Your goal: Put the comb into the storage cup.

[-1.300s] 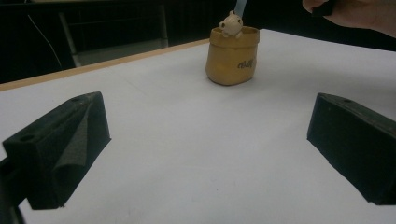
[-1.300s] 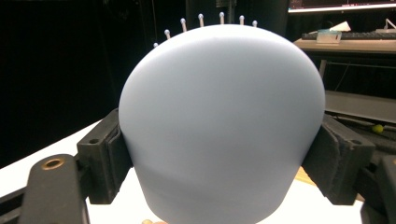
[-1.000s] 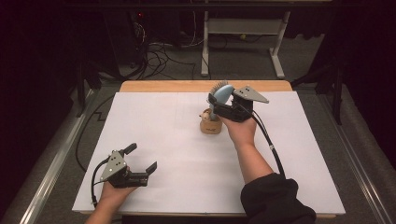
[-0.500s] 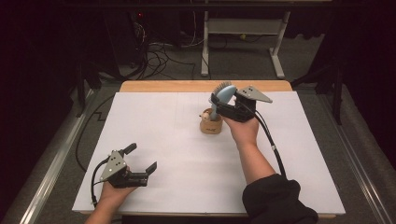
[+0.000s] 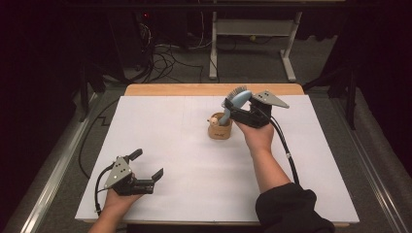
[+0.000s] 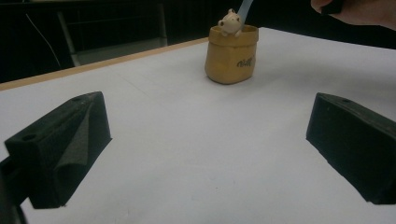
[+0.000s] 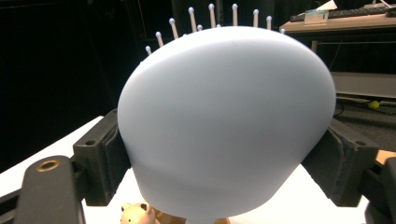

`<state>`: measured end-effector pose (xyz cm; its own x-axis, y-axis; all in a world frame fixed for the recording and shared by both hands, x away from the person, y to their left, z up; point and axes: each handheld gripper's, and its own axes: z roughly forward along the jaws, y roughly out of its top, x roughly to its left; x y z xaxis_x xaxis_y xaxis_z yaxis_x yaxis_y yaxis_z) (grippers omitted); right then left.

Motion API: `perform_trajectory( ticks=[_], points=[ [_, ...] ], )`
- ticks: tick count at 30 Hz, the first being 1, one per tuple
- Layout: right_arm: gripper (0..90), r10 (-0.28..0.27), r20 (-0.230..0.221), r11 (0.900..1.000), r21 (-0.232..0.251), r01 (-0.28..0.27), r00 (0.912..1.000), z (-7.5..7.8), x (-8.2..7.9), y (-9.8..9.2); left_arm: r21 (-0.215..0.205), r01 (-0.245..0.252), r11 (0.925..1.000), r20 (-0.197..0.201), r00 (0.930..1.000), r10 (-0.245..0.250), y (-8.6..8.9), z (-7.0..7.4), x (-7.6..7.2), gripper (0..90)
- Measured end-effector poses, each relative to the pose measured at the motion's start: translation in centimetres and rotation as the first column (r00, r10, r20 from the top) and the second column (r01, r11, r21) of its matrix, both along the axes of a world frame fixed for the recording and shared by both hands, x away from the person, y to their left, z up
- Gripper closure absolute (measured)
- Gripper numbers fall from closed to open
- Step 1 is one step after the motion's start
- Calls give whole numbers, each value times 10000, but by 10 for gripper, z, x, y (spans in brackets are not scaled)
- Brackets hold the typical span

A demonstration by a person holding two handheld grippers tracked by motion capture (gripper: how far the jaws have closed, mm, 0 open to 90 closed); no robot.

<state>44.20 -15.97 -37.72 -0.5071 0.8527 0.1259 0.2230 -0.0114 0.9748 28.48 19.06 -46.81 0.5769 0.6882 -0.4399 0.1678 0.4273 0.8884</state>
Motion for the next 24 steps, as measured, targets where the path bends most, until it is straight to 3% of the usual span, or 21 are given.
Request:
perform_trajectory(
  ticks=[24],
  points=[
    [154, -159, -160, 9999, 64, 160, 9997, -8, -6, -20, 25, 52, 10000, 3, 10000, -52, -1, 0, 0, 10]
  ],
)
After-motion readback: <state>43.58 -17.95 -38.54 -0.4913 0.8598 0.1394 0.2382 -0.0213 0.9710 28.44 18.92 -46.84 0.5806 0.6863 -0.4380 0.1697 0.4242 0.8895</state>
